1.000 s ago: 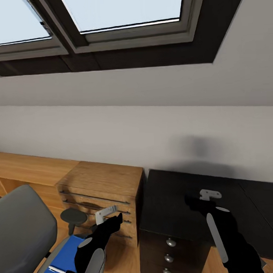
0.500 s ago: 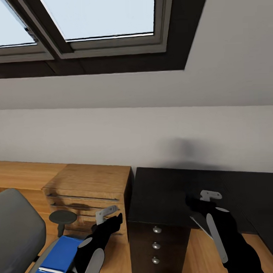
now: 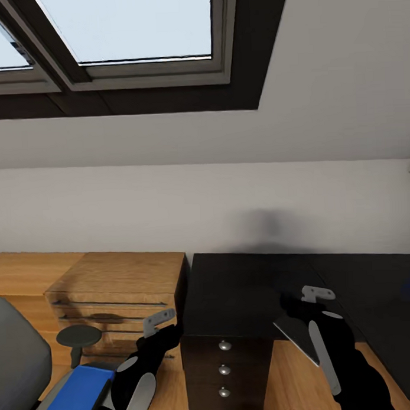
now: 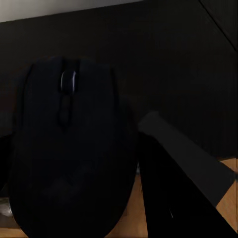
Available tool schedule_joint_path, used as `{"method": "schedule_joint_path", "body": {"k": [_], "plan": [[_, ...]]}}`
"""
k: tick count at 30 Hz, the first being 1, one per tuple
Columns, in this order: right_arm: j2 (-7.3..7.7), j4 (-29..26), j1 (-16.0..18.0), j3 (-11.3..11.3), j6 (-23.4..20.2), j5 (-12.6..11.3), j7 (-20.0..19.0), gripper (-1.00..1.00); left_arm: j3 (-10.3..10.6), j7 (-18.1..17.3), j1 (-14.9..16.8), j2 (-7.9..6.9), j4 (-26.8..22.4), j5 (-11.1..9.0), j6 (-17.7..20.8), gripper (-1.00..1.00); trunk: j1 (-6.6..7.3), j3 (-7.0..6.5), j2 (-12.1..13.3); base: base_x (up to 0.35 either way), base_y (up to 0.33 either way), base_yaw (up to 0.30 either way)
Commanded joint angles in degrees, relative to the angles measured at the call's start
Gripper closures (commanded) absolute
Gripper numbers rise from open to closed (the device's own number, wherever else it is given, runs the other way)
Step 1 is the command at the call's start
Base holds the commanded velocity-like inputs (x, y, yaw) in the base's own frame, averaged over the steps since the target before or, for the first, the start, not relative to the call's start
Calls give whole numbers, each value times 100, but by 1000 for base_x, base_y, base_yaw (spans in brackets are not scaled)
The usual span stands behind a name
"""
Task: In the bedroom, organize the workspace by keeping the computer under the desk, ensuring the monitor is on the desk, placing the keyboard on the desk next to the monitor, placing the mouse on the desk next to the keyboard, moving the folder from the swivel chair onto the desk next to the mouse, stacking the notebook on top of the folder with the pen on top of the notebook, and positioning the swivel chair next to the desk.
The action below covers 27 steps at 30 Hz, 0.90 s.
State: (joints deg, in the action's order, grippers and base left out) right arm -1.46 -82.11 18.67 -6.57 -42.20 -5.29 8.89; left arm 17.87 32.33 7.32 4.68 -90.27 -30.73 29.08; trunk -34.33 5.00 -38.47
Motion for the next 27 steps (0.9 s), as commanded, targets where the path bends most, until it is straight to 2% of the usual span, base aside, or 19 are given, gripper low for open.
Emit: {"method": "schedule_joint_path", "body": {"k": [1,8,21,27], "plan": [[-12,-6,5,9,-19,-85,185,100,6,54,6,-2,-8,-55,9,-100,-2,13,-9,0,0,-62],[-28,84,5,35,-25,-107,537,100,6,54,6,-2,-8,-55,10,-100,-2,57,-9,0,0,-150],[-21,222,5,24,5,-112,581,100,6,54,6,-2,-8,-56,10,-100,-2,114,-9,0,0,-239],[-21,372,5,31,152,-107,583,100,6,54,6,-2,-8,-62,10,-100,-2,116,-9,0,0,-290]]}}
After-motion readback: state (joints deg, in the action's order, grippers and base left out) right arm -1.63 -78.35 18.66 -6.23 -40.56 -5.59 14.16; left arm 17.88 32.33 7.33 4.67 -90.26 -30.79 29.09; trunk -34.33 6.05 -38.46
